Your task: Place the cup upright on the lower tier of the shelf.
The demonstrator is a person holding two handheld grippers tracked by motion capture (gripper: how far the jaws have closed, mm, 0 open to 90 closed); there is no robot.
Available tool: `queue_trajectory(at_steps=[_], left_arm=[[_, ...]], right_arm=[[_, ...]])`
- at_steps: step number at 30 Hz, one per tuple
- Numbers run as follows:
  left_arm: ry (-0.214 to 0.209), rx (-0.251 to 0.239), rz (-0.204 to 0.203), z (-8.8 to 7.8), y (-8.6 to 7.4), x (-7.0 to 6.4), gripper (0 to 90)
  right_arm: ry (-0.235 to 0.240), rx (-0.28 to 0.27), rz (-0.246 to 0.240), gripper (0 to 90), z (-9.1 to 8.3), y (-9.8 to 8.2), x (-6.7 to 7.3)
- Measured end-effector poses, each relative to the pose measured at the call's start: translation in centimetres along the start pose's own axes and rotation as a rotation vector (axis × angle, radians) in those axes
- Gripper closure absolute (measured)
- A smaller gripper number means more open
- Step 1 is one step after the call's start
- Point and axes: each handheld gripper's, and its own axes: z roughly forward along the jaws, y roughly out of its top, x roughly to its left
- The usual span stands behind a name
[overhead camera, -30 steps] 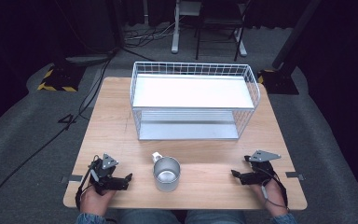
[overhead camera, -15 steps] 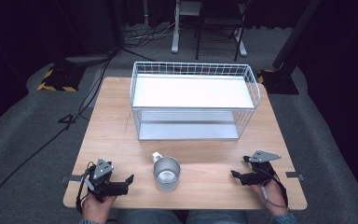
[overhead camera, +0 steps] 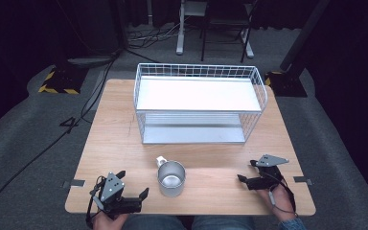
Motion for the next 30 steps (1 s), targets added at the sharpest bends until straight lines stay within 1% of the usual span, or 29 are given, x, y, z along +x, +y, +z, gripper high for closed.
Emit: queue_trajectory(at_steps=[2,3,4,5,8,9,10,12,15,18,20,25,26,27,29,30], left_arm=[[-0.001,-0.009,0.015,0.0,0.0,-0.5,0.0],[-0.001,-0.016,0.033,0.1,0.1,-1.1,0.0],[-0.001,-0.016,0.033,0.1,0.1,-1.1,0.0],[-0.012,-0.018,0.038,0.2,0.2,-1.4,0.0],[-0.022,-0.023,0.046,0.4,0.2,-1.9,0.0],[-0.039,-0.027,0.045,0.6,0.3,-2.3,0.0],[-0.039,-0.027,0.045,0.6,0.3,-2.3,0.0],[-0.051,-0.025,0.057,0.7,0.3,-2.7,0.0],[-0.086,-0.02,0.07,1.0,0.3,-3.4,0.0],[-0.115,-0.019,0.095,1.2,0.4,-4.1,0.0],[-0.128,-0.021,0.101,1.4,0.5,-4.5,0.0],[-0.158,-0.006,0.124,2.4,0.5,-4.8,0.0],[-0.161,-0.002,0.115,2.7,0.5,-4.8,0.0],[-0.162,0.003,0.117,2.9,0.5,-4.7,0.0],[-0.165,0.006,0.102,3.5,0.6,-4.7,0.0],[-0.164,0.008,0.106,3.8,0.6,-4.6,0.0]], right_arm=[[0.0,0.0,0.0,15.9,0.0,0.0,0.0],[0.0,0.0,0.0,15.9,0.0,0.0,0.0],[0.0,0.0,0.0,15.9,0.0,0.0,0.0],[0.0,0.0,0.0,15.9,0.0,0.0,0.0],[0.002,0.001,-0.001,15.6,0.0,0.0,0.0],[0.002,0.001,-0.002,15.6,0.0,0.0,0.0],[0.002,0.001,-0.002,15.6,0.0,0.0,0.0],[0.002,0.001,-0.002,15.6,0.0,0.0,0.0],[0.001,0.001,-0.001,15.6,0.0,0.0,0.0],[0.001,0.001,-0.001,15.6,0.0,0.0,0.0],[0.0,0.0,-0.001,15.8,0.0,0.0,0.0],[-0.003,0.0,-0.001,15.8,0.0,0.0,0.0],[-0.002,0.001,-0.002,15.8,0.0,0.0,-0.1],[-0.003,0.002,-0.001,15.8,0.0,0.0,-0.1],[-0.004,0.003,-0.002,15.8,0.1,0.1,-0.1],[-0.004,0.003,-0.001,15.8,0.1,0.1,-0.1]])
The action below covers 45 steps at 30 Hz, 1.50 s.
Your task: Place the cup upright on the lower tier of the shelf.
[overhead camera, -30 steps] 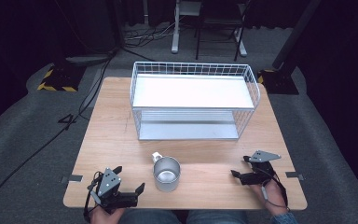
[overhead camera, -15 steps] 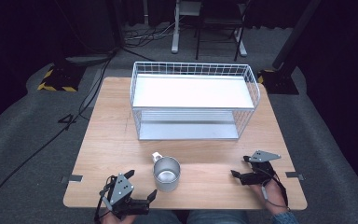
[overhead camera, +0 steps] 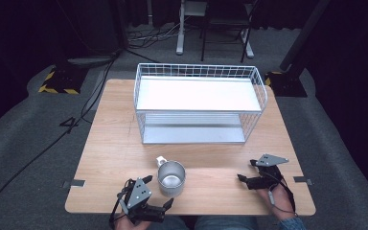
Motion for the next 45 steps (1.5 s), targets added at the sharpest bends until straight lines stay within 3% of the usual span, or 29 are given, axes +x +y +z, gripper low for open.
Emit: queue_trajectory(at_steps=[10,17,21,25,36,45], left_arm=[[0.001,0.011,-0.011,2.5,0.5,0.3,0.0],[0.009,0.026,0.014,4.0,0.9,0.2,0.0],[0.011,0.036,0.005,4.6,1.0,0.3,0.0],[0.028,0.064,0.03,5.3,1.0,0.2,0.5],[0.044,0.066,0.022,5.4,0.8,0.3,7.7],[0.024,0.082,0.025,5.2,1.1,0.5,8.1]], right_arm=[[0.0,0.0,-0.002,15.9,0.0,0.0,0.0],[0.0,0.001,-0.001,15.9,0.0,0.0,0.0],[0.0,0.0,-0.001,16.1,0.0,0.0,0.0],[-0.001,-0.001,-0.001,16.4,0.0,0.0,0.0],[-0.003,-0.005,0.001,17.6,-0.1,-0.1,-0.1],[-0.008,-0.008,0.003,18.6,-0.1,-0.1,0.0]])
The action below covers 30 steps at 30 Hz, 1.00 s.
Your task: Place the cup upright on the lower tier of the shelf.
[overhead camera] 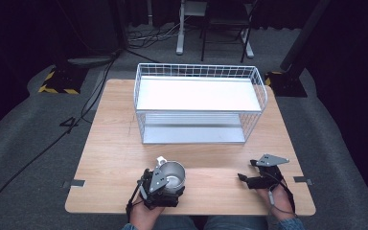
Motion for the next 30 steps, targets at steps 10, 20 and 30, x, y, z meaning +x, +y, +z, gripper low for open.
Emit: queue_trajectory(at_steps=[10,20,30], left_arm=[[-0.011,0.002,0.008,0.1,1.7,0.4,8.2],[-0.019,-0.036,0.0,1.1,4.3,1.3,8.2],[-0.009,-0.072,-0.011,2.7,6.8,2.2,8.2]], right_arm=[[-0.002,0.001,0.0,18.8,0.0,0.0,0.0],[-0.001,-0.002,0.0,19.8,0.0,0.0,0.0],[-0.001,-0.001,0.001,19.9,0.0,0.0,0.0]])
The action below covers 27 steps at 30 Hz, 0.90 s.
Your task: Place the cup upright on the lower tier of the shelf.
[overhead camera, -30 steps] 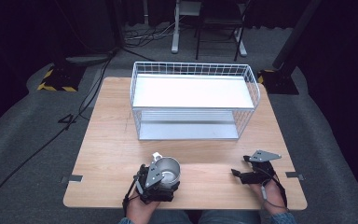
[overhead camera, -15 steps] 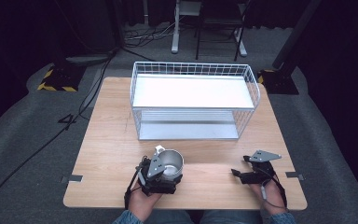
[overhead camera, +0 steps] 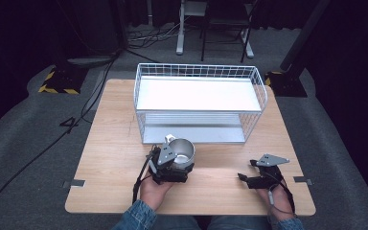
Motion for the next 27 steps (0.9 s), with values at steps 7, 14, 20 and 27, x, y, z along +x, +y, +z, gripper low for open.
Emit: queue_trajectory(at_steps=[7,14,20,27], left_arm=[[0.014,-0.016,0.004,2.0,1.7,0.4,8.2],[0.03,-0.029,-0.015,4.2,2.9,0.9,8.2],[0.051,-0.06,-0.019,6.1,3.4,1.0,8.2],[0.085,-0.056,-0.01,8.0,4.2,1.3,8.2]], right_arm=[[0.003,0.001,-0.001,19.8,0.0,0.0,0.0],[0.007,0.001,-0.003,19.4,0.0,0.0,0.0],[0.007,0.001,-0.003,19.2,0.0,0.0,0.0],[0.014,0.003,-0.011,18.7,0.1,0.1,0.0]])
